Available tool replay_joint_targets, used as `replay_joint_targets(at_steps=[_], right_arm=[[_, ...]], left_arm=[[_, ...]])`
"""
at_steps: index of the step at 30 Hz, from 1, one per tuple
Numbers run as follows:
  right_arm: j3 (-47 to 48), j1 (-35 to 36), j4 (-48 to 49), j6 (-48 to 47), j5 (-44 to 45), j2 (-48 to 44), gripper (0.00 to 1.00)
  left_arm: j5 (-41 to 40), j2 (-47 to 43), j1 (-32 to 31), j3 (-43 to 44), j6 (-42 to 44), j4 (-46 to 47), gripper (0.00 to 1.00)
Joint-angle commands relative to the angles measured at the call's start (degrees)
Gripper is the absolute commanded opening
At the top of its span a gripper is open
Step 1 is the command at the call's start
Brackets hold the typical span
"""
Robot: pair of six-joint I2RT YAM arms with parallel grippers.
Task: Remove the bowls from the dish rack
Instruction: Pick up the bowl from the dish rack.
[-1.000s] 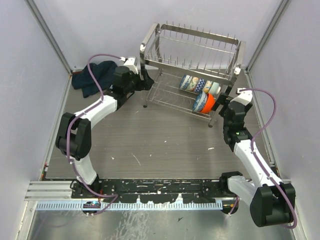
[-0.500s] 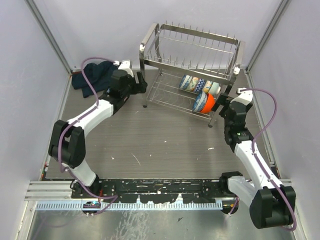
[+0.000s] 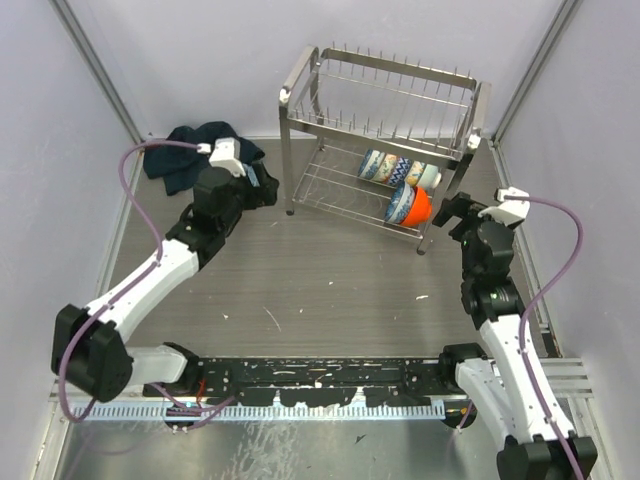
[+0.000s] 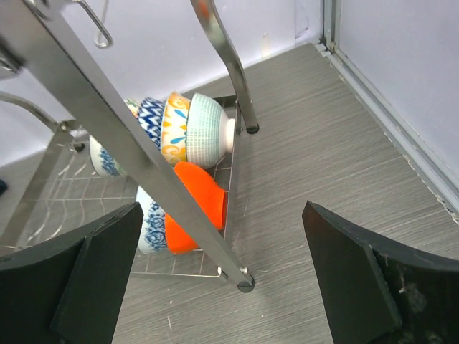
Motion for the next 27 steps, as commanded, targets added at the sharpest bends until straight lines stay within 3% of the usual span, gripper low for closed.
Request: replay_joint_targets(at_steps=[1,5,11,17,27], right_arm=[[0.67,-0.37,-1.70,1.82,-1.37,-6.08,1.00],[0.44,-0.38,-3.63,2.26,-2.06,-9.89,1.00],[0.16,0.71,-4.65,2.61,-3.04,-13.87,1.00],[0.17,2.07,-5.21,2.51,-2.33,-16.95,1.00],[0.41,5.09,-5.50,2.06,0.35,-19.57,1.00]], left_arm=[[-0.39,-5.04,-6.62,-3.07,-1.34,1.25,0.87],[-1.35,-3.09,-15.46,-2.58,-1.47,4.63,0.86],[0.55,8.88,-23.11,2.94,-2.13,12.72,0.84],[7.29,22.23,-23.81,9.18,-6.37,23.30,0.82],[10.84,37.75,-23.81,22.35,-8.25,27.85,0.80]])
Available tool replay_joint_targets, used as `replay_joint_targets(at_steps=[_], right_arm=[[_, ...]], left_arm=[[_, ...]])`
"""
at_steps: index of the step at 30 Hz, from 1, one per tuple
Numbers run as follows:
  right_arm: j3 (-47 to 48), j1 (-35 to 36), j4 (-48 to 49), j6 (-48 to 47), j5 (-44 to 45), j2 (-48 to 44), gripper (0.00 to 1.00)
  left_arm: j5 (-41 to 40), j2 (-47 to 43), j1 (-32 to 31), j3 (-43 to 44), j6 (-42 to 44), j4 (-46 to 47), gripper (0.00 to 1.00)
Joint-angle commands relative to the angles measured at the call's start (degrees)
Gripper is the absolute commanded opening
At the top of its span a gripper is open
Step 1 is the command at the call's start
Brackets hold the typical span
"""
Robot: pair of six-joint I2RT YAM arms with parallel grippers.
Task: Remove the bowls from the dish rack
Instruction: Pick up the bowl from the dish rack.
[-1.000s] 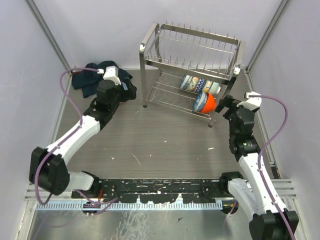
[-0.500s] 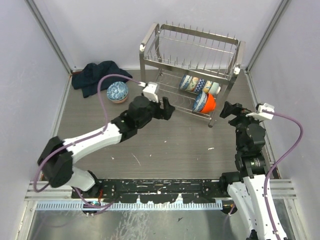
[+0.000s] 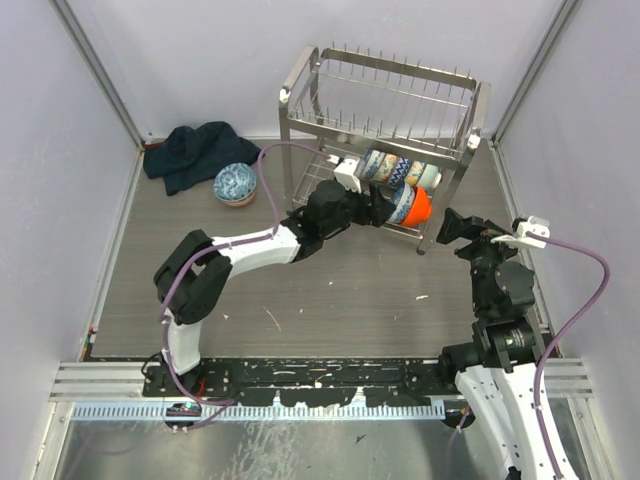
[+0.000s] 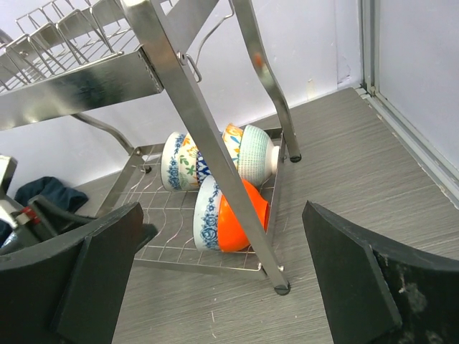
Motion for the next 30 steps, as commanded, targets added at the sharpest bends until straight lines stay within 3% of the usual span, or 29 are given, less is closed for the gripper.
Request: replay_joint_targets(at_steps=[1,14,30], right_arm=[[0.91,1.04,1.21,-0.12,1.91,-1.34,1.00],[1.74,1.65,-0.77,-0.70,3.90,-3.67,1.00],[1.73,2.48,-0.95,-0.97,4.98,-4.55,1.00]], left_arm=[[2.00,4.40,-0.06,5.95,-1.02,5.29,0.80],[4.16,13.61,-0.01,13.71,-0.75,7.43,0.74],[7.08,20.02,0.55,17.88,-3.19,10.20,0.60]])
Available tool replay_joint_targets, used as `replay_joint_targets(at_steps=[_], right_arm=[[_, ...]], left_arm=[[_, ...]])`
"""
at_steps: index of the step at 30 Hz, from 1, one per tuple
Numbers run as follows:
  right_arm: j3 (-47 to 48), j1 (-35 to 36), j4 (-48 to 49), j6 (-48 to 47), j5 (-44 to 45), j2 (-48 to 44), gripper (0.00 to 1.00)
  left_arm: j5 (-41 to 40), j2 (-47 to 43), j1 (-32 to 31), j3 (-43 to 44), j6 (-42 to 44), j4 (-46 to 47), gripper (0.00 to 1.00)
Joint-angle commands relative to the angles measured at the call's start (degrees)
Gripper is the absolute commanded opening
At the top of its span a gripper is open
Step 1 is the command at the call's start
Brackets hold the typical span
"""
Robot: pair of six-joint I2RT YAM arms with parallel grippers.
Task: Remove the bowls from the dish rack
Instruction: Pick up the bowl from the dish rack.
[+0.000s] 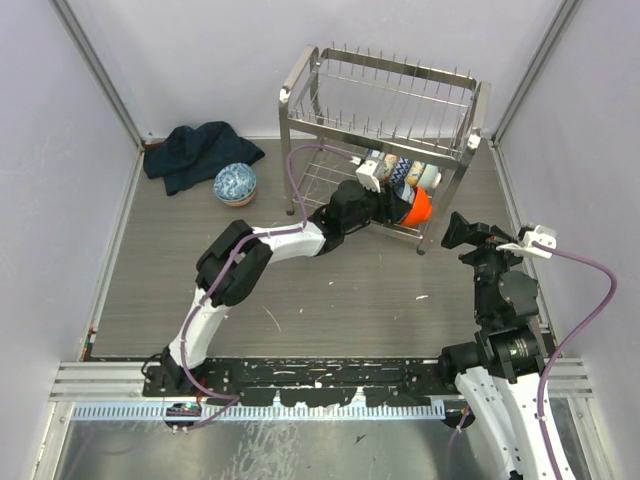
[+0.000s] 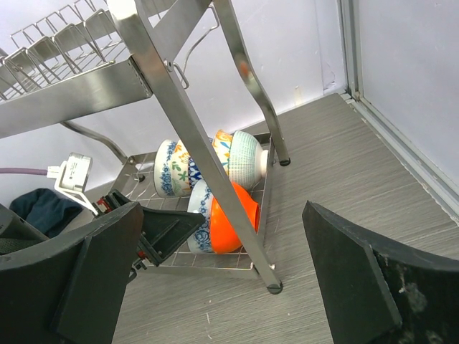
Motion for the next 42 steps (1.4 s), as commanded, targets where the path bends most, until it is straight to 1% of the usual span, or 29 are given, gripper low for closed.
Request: replay_joint_targets(at_steps=[1,6,9,17,21,28,31,42], right_arm=[[1.66,0.49,1.69,-0.72,0.98,-0.59,1.00],[1.57,0.76,2.03,-0.75,1.01,-0.54,1.00],[1.54,1.01,2.25,-0.75,1.12,-0.51,1.00],[1.42,1.26,2.52,-0.79,1.40,-0.33,1.00],[1.32,1.34,2.69,-0.84,1.39,-0.17,1.00],[1.27,1.34,2.73,-0.84,1.34,-0.07,1.00],[1.24,1.38,2.79,-0.93,1.53,-0.06,1.00],[1.13,1.37,2.62,-1.18,2.09,-0.15,1.00]], left_arm=[[1.37,1.49,0.38,2.19,-1.04,3.19,0.59],[2.28,2.73,0.76,2.79,-1.88,4.13,0.51],[2.82,3.42,0.91,3.09,-2.57,4.78,0.50],[4.18,4.83,1.66,3.17,-4.49,6.42,0.39],[4.29,4.77,1.96,2.26,-4.82,7.69,0.31],[5.18,5.30,2.60,1.00,-5.94,11.21,0.08],[5.84,5.51,3.09,0.27,-6.79,13.48,0.01],[9.14,6.40,5.96,-3.45,-11.80,25.83,0.00]])
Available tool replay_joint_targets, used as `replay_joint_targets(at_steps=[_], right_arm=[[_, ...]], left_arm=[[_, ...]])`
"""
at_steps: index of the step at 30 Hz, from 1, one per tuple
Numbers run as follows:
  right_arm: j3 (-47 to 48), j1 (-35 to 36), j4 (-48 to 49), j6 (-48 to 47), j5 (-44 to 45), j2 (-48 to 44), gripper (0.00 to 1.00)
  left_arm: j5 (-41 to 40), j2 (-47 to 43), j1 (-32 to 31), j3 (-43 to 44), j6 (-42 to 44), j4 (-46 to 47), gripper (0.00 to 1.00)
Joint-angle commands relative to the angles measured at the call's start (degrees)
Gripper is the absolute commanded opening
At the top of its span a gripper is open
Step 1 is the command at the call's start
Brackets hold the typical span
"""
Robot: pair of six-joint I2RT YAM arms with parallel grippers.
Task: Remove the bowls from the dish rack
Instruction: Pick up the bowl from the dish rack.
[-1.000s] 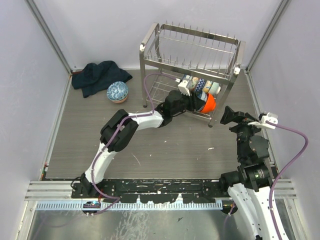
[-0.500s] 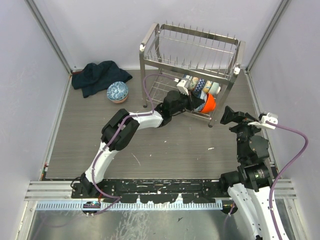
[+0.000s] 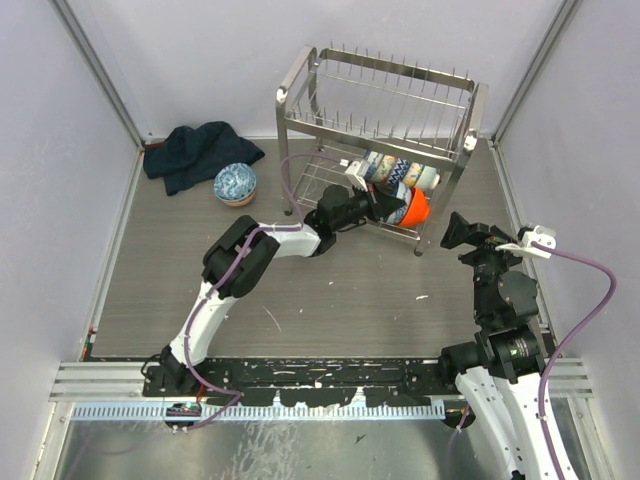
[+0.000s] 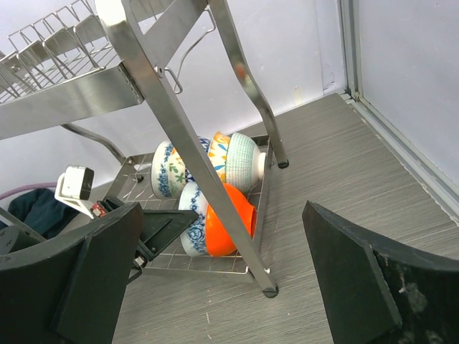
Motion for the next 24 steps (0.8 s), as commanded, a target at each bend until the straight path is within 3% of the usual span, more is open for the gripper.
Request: replay_joint_targets(at_steps=[1,12,24], right_arm=[[1.17,0.32,2.56,-0.93,1.09,-0.22,1.00],[0.95,0.29,2.85,-0.97,1.26,0.71,1.00],[-0.26,0.31,5.64,-1.57,0.34,8.57,1.00]], left_arm=[[0.43,0.85,2.54,-1.72,-1.51,10.43,0.00],[2.09,0.30,3.18,-2.71,-3.46,14.93,0.00],[2.17,-0.10,3.88,-2.90,-5.12,16.44,0.00]])
